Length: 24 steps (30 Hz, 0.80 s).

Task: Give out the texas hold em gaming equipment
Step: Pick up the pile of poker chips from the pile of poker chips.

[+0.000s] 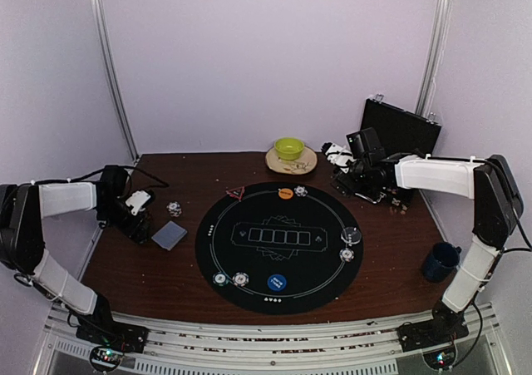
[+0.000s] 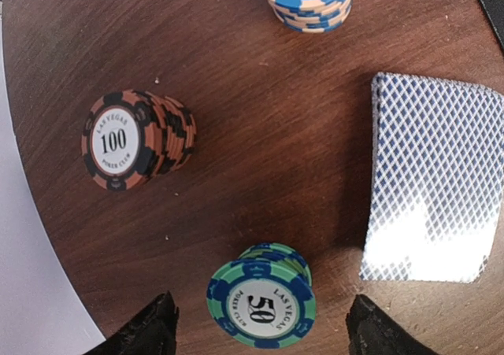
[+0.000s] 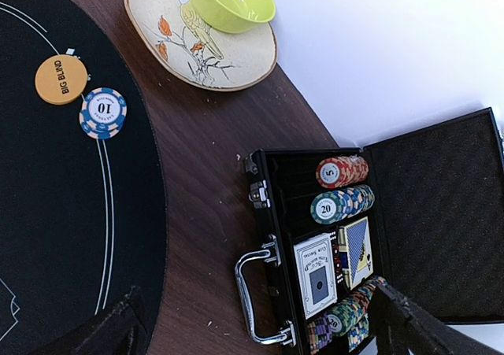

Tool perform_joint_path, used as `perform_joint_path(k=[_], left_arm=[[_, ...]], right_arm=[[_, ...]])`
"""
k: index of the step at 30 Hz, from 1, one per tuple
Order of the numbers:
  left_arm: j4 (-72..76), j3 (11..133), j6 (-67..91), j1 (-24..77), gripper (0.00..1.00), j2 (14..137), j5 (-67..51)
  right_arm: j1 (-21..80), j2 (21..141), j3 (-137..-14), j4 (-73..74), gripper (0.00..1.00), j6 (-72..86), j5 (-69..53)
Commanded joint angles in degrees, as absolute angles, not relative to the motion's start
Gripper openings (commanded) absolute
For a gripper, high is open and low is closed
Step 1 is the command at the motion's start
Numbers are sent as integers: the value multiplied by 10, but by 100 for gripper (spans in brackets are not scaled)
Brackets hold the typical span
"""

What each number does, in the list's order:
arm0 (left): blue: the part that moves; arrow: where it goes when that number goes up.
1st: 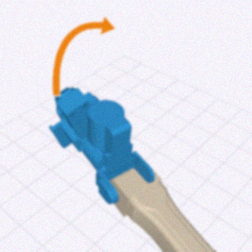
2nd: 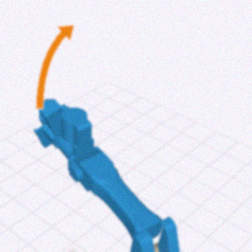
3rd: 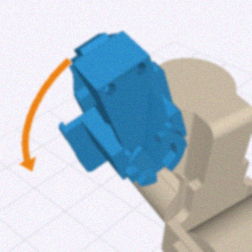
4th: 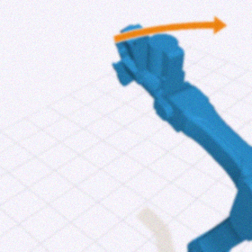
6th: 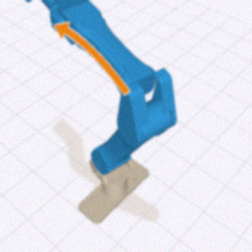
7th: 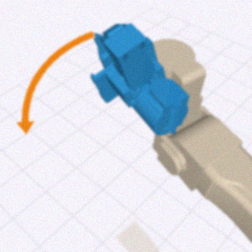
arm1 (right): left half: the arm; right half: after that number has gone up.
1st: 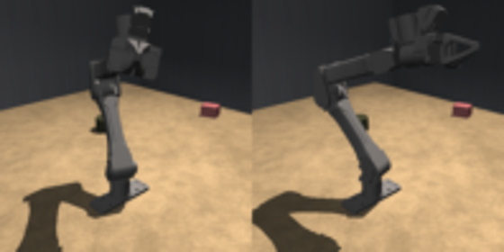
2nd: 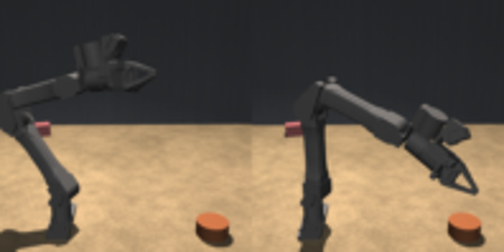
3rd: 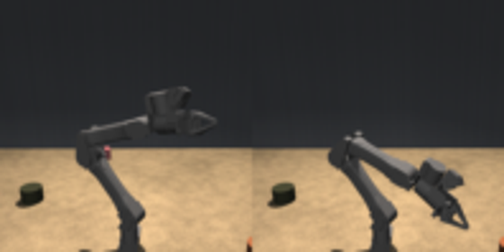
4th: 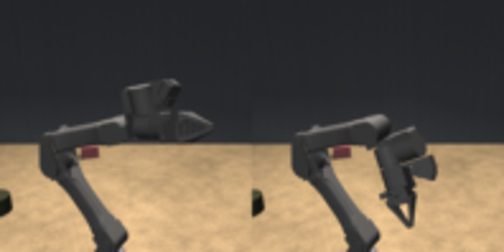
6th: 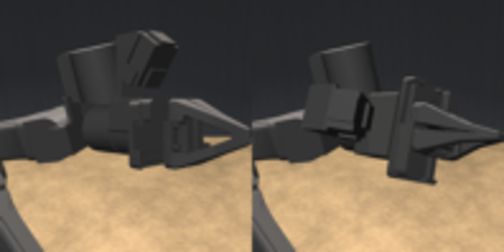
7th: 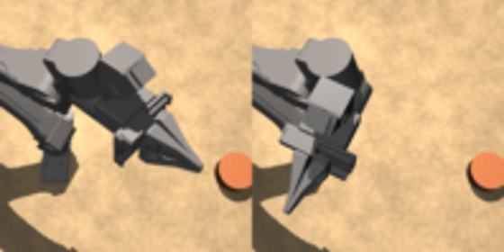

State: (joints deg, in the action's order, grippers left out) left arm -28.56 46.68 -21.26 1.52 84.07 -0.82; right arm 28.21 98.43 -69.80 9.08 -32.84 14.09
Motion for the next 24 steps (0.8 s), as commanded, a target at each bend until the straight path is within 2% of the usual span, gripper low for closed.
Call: perform_joint_path(k=[1,9,18,24], left_arm=[[-284,489,-211,9,75,850,-19],[-287,498,-212,7,66,866,-25],[-285,496,-213,4,64,872,-20],[-281,492,-213,2,59,874,-20]], right_arm=[[286,991,-691,77,100,-330,157],[286,991,-690,76,100,-330,160],[287,992,-689,74,100,-332,162],[287,993,-689,73,100,-332,163]])
